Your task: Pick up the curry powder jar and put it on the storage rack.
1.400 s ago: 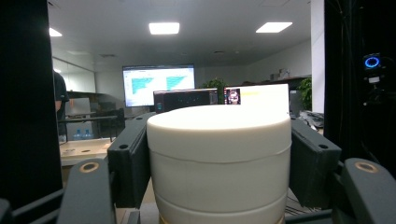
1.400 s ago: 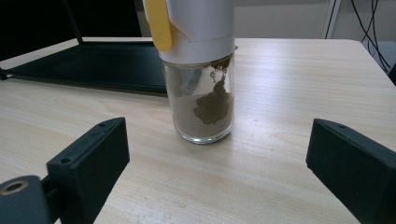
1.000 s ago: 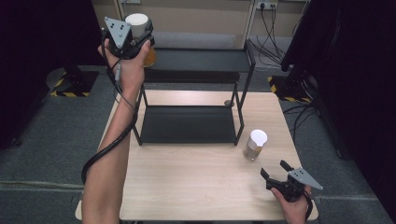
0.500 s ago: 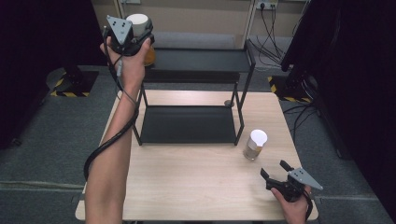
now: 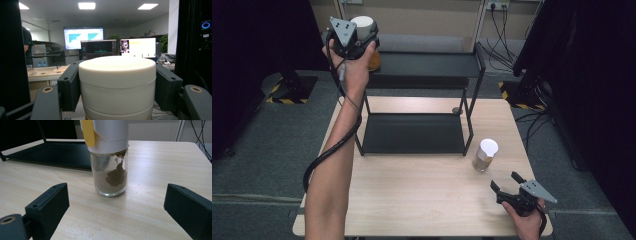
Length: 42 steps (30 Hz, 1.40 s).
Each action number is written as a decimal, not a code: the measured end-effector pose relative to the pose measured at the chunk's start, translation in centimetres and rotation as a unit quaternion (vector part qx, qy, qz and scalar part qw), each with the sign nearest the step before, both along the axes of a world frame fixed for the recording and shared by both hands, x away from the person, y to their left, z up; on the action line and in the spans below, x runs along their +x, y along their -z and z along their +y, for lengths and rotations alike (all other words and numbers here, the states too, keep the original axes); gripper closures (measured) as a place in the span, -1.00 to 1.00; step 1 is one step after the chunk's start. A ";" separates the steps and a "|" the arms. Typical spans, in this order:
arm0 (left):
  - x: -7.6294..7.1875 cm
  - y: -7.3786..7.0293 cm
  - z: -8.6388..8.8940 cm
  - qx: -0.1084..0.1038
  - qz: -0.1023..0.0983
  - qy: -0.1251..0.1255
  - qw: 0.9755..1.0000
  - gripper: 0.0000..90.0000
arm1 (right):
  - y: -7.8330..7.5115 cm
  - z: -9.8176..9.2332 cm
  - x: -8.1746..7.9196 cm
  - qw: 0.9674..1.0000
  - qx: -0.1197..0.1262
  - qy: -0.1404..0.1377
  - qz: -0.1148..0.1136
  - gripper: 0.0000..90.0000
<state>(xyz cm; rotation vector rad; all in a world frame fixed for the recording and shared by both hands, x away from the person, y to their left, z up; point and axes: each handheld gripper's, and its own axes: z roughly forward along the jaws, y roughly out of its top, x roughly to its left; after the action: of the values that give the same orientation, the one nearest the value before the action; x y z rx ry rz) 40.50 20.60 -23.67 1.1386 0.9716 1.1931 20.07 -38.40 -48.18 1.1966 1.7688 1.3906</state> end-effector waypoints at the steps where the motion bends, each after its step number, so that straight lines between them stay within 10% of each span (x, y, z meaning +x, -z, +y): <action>1: 0.0 -0.1 0.0 -0.003 0.002 0.000 1.000 -0.27 | 0.0 0.0 0.0 1.000 0.000 0.000 0.000 -0.86; 17: -1.9 -1.9 -0.1 -0.004 0.016 -0.002 1.000 -0.63 | 0.0 0.0 0.0 1.000 0.000 -0.001 0.000 -0.86; 42: -6.9 1.1 -0.2 -0.006 0.009 0.025 1.000 -0.64 | 0.0 0.1 0.0 1.000 -0.004 -0.002 0.000 -0.87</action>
<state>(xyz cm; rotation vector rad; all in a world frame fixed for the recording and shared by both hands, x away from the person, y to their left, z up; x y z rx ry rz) 33.59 20.45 -24.79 1.1582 0.9571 1.1372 20.10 -38.35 -48.15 1.1893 1.7751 1.3856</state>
